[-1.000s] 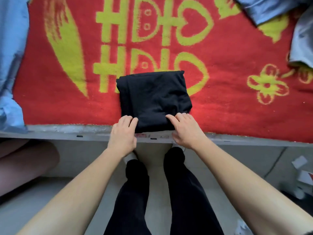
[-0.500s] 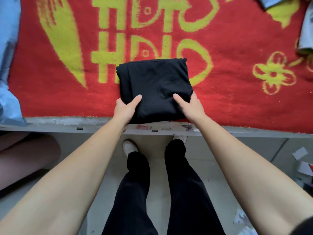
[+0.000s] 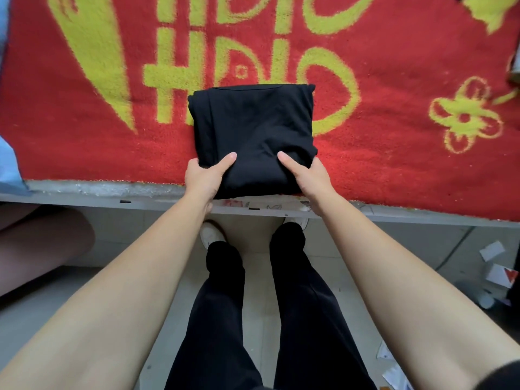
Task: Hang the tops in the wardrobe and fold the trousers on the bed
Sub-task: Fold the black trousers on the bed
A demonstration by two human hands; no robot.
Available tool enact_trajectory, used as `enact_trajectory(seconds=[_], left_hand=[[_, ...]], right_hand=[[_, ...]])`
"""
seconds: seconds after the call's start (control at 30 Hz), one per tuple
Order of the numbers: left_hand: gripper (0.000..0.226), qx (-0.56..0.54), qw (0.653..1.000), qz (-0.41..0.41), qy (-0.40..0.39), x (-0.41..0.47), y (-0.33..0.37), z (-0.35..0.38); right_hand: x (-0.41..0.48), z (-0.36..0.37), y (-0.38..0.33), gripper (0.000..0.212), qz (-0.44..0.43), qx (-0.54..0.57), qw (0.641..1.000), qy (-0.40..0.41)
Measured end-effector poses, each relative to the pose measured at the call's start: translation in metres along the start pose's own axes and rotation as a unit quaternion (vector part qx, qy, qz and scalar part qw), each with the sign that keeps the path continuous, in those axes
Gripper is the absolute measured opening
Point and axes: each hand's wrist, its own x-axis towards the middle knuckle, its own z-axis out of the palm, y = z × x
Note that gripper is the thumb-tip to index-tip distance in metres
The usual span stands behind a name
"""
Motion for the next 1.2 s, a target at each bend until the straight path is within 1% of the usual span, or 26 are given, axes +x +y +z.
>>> enact_trajectory(seconds=[0.07,0.17,0.2,0.27,0.37,0.43,0.57,0.63,0.73,0.8,0.9,1.0,1.07,1.13,1.17,1.2], left_hand=[[0.079,-0.027,0.999,-0.017,-0.010,0.006,0.003,0.000],[0.085,-0.057,0.996,-0.060,-0.036,0.015,0.010,-0.002],[0.084,-0.062,0.994,-0.074,-0.047,0.017,0.013,-0.003],[0.073,-0.063,0.992,-0.082,-0.066,0.016,0.018,-0.008],[0.052,-0.082,0.993,-0.047,-0.070,0.002,0.028,-0.016],[0.043,-0.094,0.994,-0.018,-0.058,-0.016,0.043,-0.028],[0.041,-0.104,0.992,0.045,-0.057,-0.065,0.090,-0.076],[0.038,-0.111,0.987,0.109,-0.040,-0.097,0.125,-0.111],[0.041,-0.131,0.968,0.216,0.012,-0.157,0.182,-0.170],[0.046,-0.145,0.947,0.279,0.066,-0.203,0.210,-0.210],[0.045,-0.188,0.913,0.337,0.132,-0.265,0.227,-0.264],[0.036,-0.232,0.881,0.364,0.193,-0.312,0.212,-0.304],[0.036,-0.258,0.858,0.373,0.243,-0.337,0.189,-0.320],[0.050,-0.279,0.842,0.356,0.294,-0.360,0.162,-0.328],[0.063,-0.285,0.834,0.338,0.329,-0.371,0.147,-0.330],[0.079,-0.293,0.824,0.318,0.367,-0.383,0.130,-0.330]], right_hand=[[0.004,0.003,-0.006,0.087,-0.011,-0.018,1.000,-0.015],[0.009,0.008,-0.013,0.076,-0.021,-0.037,0.999,-0.030],[0.009,0.008,-0.015,0.071,-0.019,-0.031,0.999,-0.035],[0.006,0.006,-0.020,0.062,-0.026,-0.023,0.999,-0.041],[-0.010,0.006,-0.034,0.056,-0.055,-0.019,0.998,-0.034],[-0.030,0.006,-0.054,0.054,-0.075,-0.019,0.997,-0.021],[-0.090,0.006,-0.115,0.044,-0.143,-0.038,0.989,-0.026],[-0.131,0.007,-0.158,0.032,-0.206,-0.049,0.977,-0.032],[-0.199,0.014,-0.226,0.030,-0.313,-0.056,0.947,-0.036],[-0.245,0.023,-0.267,0.031,-0.378,-0.057,0.923,-0.045],[-0.306,0.038,-0.310,0.036,-0.461,-0.065,0.880,-0.089],[-0.352,0.056,-0.330,0.049,-0.505,-0.081,0.843,-0.163],[-0.377,0.068,-0.330,0.057,-0.529,-0.094,0.817,-0.210],[-0.397,0.081,-0.320,0.060,-0.551,-0.105,0.791,-0.246],[-0.406,0.086,-0.311,0.065,-0.554,-0.107,0.783,-0.263],[-0.414,0.092,-0.302,0.073,-0.552,-0.110,0.776,-0.283]])
